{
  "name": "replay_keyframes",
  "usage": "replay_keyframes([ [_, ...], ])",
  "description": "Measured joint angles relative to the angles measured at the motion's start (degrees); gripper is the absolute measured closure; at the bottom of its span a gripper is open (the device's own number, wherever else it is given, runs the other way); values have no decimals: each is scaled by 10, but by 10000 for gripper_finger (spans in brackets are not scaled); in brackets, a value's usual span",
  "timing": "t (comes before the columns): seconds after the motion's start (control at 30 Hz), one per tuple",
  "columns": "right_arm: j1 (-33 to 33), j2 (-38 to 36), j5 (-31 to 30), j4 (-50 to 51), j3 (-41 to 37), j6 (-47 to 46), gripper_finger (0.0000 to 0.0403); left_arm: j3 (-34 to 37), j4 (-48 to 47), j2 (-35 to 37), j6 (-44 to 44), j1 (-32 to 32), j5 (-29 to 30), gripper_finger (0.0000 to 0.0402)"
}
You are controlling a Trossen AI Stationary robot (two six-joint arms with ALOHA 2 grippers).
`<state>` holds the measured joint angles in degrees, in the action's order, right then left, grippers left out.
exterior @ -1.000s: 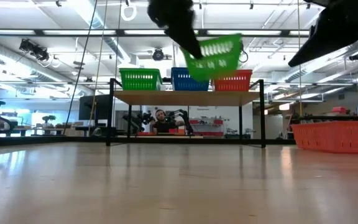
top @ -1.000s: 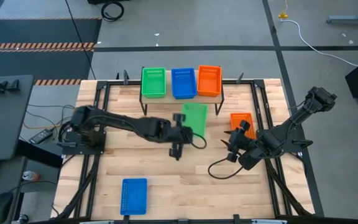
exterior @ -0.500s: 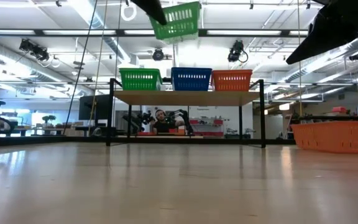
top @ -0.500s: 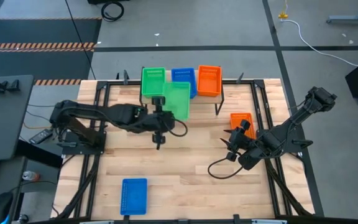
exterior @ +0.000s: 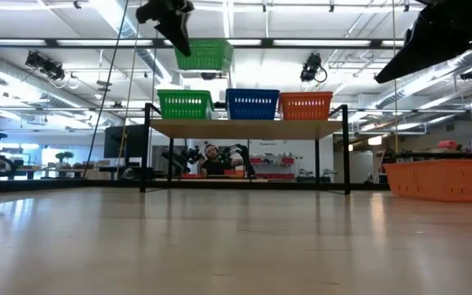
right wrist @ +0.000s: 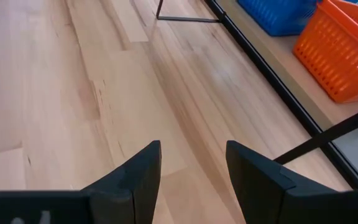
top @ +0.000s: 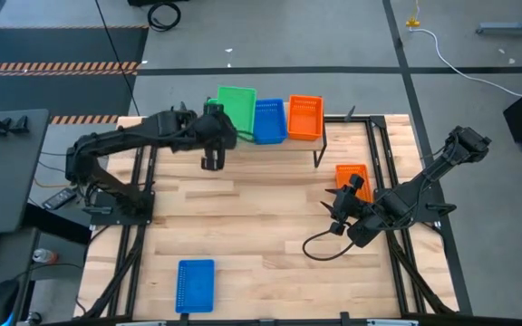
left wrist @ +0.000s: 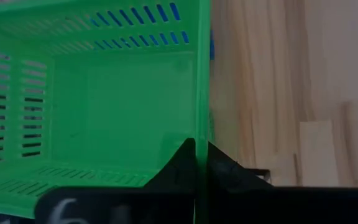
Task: Stack baskets on shelf by color
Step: Stack the green bin on the green bin on the shelf
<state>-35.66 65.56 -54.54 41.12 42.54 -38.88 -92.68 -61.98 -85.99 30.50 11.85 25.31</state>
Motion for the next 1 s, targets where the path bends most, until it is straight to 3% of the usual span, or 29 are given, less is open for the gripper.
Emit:
replay_keyframes([
  [0.1,0,0,0,0,0,0,215,0,-5,0,12,35,-26,393],
  [0.33,0,0,2,0,0,1,215,0,-23,-2,17,95,-28,393],
  [0.47,0,0,4,0,0,1,215,0,-27,-2,23,117,-84,393],
  [1.0,0,0,4,0,-1,1,215,39,-12,-2,28,139,-128,391],
])
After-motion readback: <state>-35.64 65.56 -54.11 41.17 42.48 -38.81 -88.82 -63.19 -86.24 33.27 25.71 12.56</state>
